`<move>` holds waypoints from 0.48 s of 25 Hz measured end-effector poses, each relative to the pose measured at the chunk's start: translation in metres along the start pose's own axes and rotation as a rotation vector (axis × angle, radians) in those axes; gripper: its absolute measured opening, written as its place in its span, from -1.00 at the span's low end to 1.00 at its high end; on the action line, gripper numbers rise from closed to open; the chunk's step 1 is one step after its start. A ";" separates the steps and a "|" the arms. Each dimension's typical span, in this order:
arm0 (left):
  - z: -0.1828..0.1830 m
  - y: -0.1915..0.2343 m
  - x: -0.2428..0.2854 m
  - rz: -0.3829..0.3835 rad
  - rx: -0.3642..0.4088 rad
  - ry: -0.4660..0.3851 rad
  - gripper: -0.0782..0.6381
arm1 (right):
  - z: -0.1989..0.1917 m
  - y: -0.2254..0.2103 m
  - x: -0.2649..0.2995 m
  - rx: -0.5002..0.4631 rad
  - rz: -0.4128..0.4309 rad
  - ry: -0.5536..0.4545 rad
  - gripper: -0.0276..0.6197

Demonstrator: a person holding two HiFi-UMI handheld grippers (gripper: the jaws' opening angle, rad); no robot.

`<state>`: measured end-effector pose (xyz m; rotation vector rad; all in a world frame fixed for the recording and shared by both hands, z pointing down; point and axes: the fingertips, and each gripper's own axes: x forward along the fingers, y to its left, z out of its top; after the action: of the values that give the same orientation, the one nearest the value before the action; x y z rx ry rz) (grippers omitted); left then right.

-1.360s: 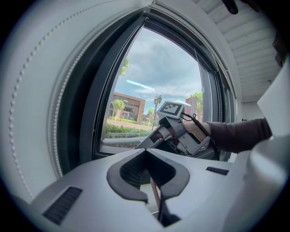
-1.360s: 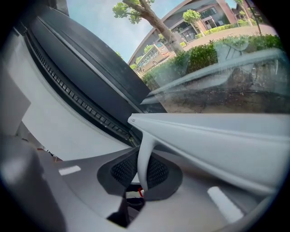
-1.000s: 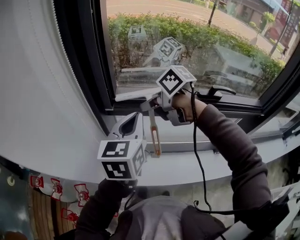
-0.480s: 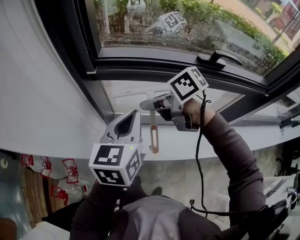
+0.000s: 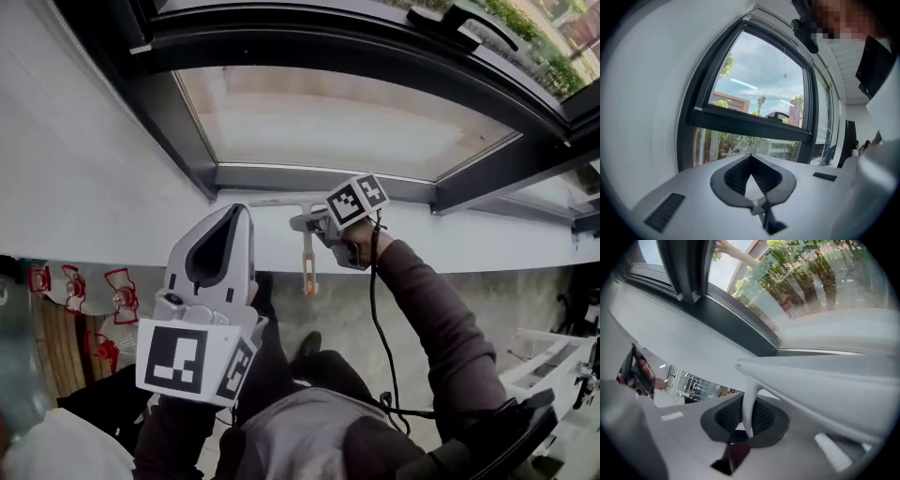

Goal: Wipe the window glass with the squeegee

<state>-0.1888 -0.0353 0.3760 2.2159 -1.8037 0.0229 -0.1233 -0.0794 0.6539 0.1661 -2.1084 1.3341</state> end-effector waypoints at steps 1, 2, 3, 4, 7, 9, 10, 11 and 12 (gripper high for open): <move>-0.007 0.005 0.002 0.006 0.007 -0.005 -0.78 | -0.007 -0.027 0.016 0.012 -0.017 0.000 -0.85; -0.013 0.010 0.005 0.010 0.017 -0.010 -0.78 | -0.013 -0.055 0.030 0.024 -0.037 0.000 -0.85; -0.021 0.015 0.009 0.015 0.029 -0.014 -0.78 | -0.018 -0.082 0.044 0.037 -0.056 0.001 -0.85; -0.029 0.020 0.012 0.022 0.042 -0.014 -0.78 | -0.024 -0.106 0.057 0.051 -0.072 0.003 -0.85; -0.057 0.033 0.021 0.052 0.064 0.002 -0.78 | -0.044 -0.167 0.093 0.079 -0.115 0.019 -0.84; -0.076 0.044 0.026 0.075 0.068 0.016 -0.78 | -0.051 -0.201 0.112 0.064 -0.160 0.033 -0.84; -0.085 0.050 0.028 0.085 0.068 0.023 -0.78 | -0.052 -0.216 0.119 0.048 -0.185 0.040 -0.84; -0.093 0.057 0.029 0.095 0.066 0.030 -0.78 | -0.053 -0.227 0.127 0.032 -0.204 0.052 -0.81; -0.099 0.064 0.030 0.105 0.062 0.039 -0.79 | -0.055 -0.236 0.133 0.020 -0.215 0.070 -0.72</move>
<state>-0.2279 -0.0528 0.4905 2.1434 -1.9212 0.1447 -0.1060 -0.1170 0.9273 0.3399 -1.9584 1.2161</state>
